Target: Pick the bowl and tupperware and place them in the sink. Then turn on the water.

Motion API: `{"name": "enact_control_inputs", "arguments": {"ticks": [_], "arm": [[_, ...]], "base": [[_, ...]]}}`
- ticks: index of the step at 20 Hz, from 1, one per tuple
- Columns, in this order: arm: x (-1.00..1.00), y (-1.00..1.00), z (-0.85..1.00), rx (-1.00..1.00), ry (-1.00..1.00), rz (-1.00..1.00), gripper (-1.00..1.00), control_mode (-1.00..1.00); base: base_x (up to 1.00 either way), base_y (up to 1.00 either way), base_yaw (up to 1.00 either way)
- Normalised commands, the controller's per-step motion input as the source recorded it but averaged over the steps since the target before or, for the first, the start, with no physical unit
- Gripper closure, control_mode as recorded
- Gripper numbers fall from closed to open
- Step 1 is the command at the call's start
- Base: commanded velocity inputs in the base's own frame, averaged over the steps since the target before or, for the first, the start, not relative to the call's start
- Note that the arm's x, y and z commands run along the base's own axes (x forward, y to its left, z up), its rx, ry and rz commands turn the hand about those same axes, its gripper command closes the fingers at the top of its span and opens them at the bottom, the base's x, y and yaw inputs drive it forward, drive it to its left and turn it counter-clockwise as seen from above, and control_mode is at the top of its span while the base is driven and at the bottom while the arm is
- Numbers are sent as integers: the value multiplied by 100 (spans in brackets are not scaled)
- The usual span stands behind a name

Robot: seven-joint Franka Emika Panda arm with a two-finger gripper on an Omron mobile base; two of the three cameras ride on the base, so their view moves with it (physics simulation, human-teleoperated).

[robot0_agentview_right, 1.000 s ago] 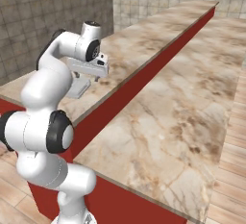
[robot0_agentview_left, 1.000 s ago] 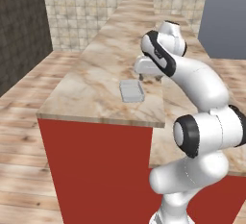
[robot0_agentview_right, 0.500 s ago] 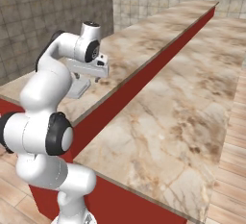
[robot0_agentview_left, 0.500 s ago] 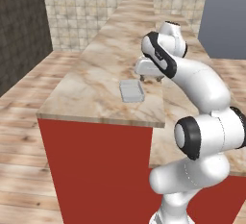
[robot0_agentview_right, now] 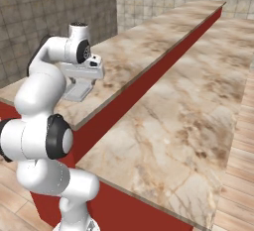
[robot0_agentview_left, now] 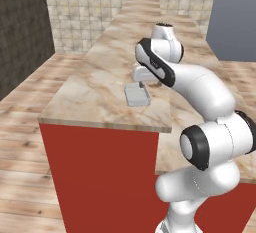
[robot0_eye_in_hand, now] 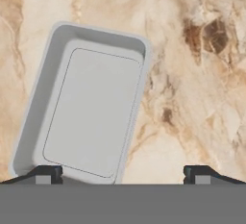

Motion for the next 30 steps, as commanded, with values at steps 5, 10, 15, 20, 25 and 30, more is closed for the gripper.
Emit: {"name": "enact_control_inputs", "arguments": {"ticks": [5,10,15,20,25,30], "arm": [[0,2,-28,0,0,0,-100,-100],[0,0,-20,0,0,0,-100,-100],[0,0,-17,0,0,0,-100,-100],[0,0,-19,0,0,0,-100,-100],[0,0,-16,0,2,0,-100,-100],[0,0,-10,0,3,0,-100,-100]], "base": [[0,0,0],[0,0,0],[0,0,0],[0,0,0],[0,0,0],[0,0,0]]}}
